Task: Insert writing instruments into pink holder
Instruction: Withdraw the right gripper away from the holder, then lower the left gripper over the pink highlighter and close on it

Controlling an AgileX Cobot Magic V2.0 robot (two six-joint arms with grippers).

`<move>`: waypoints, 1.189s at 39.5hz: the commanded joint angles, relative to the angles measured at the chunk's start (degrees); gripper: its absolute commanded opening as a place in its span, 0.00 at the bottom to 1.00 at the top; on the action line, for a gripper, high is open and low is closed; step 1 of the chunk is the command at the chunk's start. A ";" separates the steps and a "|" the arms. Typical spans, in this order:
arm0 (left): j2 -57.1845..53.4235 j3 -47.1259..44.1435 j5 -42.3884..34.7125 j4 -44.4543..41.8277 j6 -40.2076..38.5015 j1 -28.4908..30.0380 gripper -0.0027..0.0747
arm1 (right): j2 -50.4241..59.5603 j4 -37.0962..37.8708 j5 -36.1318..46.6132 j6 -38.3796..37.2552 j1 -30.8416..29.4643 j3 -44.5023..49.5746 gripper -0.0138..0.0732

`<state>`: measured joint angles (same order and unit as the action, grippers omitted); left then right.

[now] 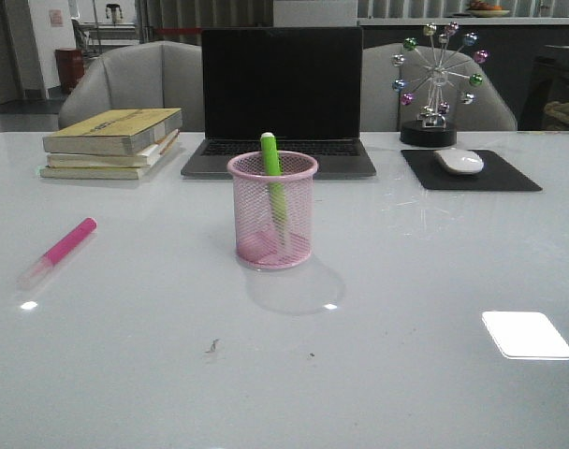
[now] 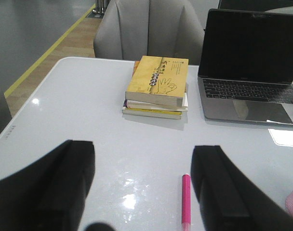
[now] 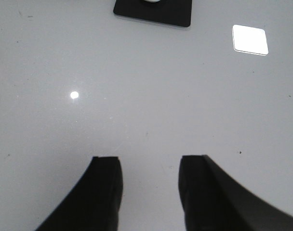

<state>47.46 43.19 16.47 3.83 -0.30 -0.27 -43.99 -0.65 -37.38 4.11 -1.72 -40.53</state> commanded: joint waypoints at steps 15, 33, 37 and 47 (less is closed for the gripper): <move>26.72 28.14 11.06 0.70 -0.42 -6.33 0.68 | 0.33 0.65 3.92 0.52 -0.42 -1.50 0.62; 49.87 41.70 24.85 0.61 -0.42 -9.51 0.64 | 0.33 0.65 3.28 0.52 -0.42 -1.50 0.62; 53.30 42.19 25.30 0.61 -0.42 -9.51 0.64 | 0.33 0.65 2.54 0.52 -0.42 -1.50 0.62; 58.84 42.75 25.89 0.61 -0.42 -9.51 0.64 | 0.33 0.65 -0.22 0.52 -0.42 -1.50 0.62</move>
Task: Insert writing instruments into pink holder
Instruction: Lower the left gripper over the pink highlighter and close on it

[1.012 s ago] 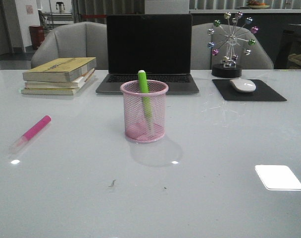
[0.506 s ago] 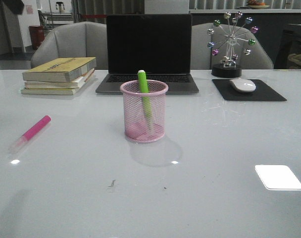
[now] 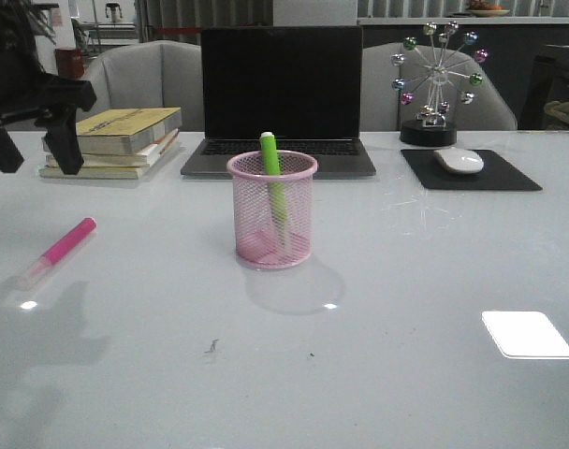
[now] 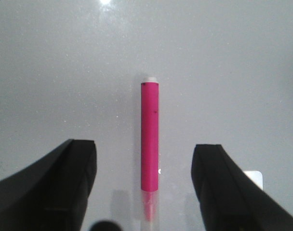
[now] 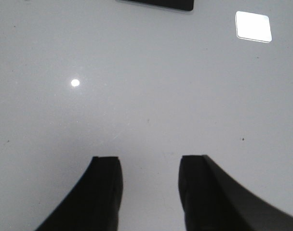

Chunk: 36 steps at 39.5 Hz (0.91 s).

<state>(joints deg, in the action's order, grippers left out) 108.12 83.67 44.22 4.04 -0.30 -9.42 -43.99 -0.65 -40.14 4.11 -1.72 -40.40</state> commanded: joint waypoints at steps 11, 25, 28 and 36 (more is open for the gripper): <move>2.53 4.74 -1.00 0.40 -0.42 -0.36 0.64 | 0.33 0.65 1.51 0.52 -0.42 -1.63 0.62; 8.13 11.05 4.56 0.40 -0.42 -0.36 0.64 | 0.33 0.65 1.07 0.52 -0.42 -1.63 0.62; 8.84 11.72 4.80 0.40 -0.42 -0.36 0.64 | 0.33 0.65 1.01 0.52 -0.42 -1.63 0.62; 10.42 11.97 4.56 0.40 -0.42 -0.36 0.64 | 0.33 0.96 0.96 0.52 -0.42 -1.63 0.62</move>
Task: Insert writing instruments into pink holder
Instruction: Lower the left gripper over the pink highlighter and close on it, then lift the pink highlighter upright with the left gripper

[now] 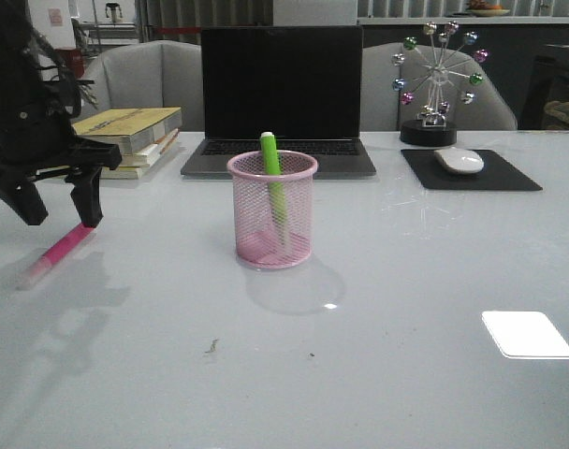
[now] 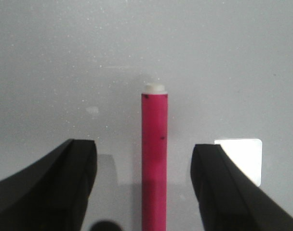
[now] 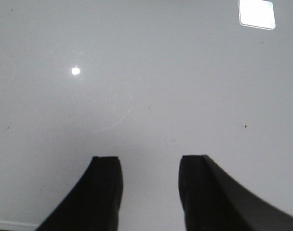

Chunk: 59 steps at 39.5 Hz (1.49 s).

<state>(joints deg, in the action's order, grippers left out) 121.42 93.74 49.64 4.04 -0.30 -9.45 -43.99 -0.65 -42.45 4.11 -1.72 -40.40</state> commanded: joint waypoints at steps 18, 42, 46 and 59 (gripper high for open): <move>-1.59 1.90 -1.30 0.16 -0.42 -0.32 0.64 | 0.33 2.57 3.22 0.52 -0.42 -1.63 0.62; -0.20 1.90 0.33 0.16 -0.42 -0.32 0.30 | 0.33 2.71 3.22 0.52 -0.42 -1.63 0.62; -0.20 1.90 0.33 0.16 -0.42 -0.32 0.14 | 0.33 2.70 3.12 0.52 -0.42 -1.63 0.62; -3.07 3.56 -3.26 0.64 -0.07 -1.34 0.16 | 0.33 2.70 2.59 0.52 -0.42 -1.63 0.62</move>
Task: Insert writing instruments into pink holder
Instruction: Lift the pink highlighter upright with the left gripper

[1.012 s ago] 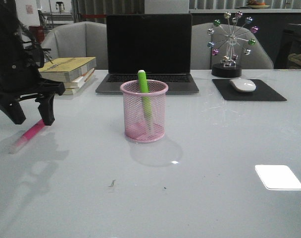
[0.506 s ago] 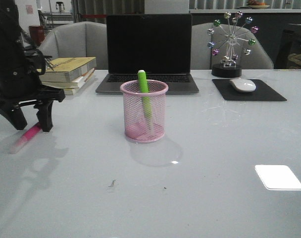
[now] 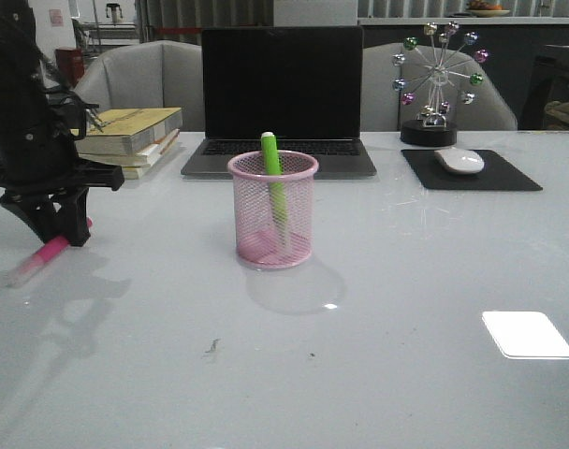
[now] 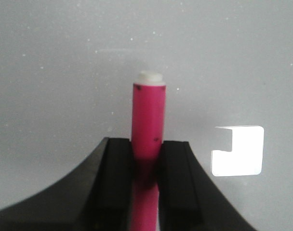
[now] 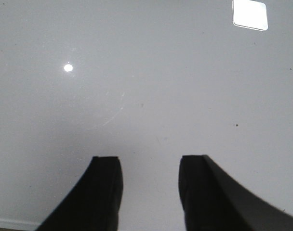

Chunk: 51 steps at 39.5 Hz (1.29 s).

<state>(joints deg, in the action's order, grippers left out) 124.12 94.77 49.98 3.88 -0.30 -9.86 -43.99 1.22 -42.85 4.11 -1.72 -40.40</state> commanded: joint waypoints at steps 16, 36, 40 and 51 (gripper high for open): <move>-21.11 2.23 -26.14 5.01 0.99 -6.79 0.16 | 0.33 0.83 2.99 0.52 -0.42 -1.63 0.62; -28.57 -16.02 -65.92 14.58 0.99 -20.11 0.16 | 0.33 0.83 2.04 0.52 -0.42 -1.63 0.62; -28.57 -20.11 -72.40 16.06 0.99 -23.82 0.16 | 0.33 0.83 2.04 0.52 -0.42 -1.63 0.62; -25.03 -25.34 -89.95 16.20 0.30 -30.20 0.16 | 0.33 0.83 0.85 0.52 -0.42 -1.63 0.62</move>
<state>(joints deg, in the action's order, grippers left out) 100.44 68.41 -31.15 19.90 0.77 -38.94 -43.99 1.22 -44.52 4.11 -1.72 -40.40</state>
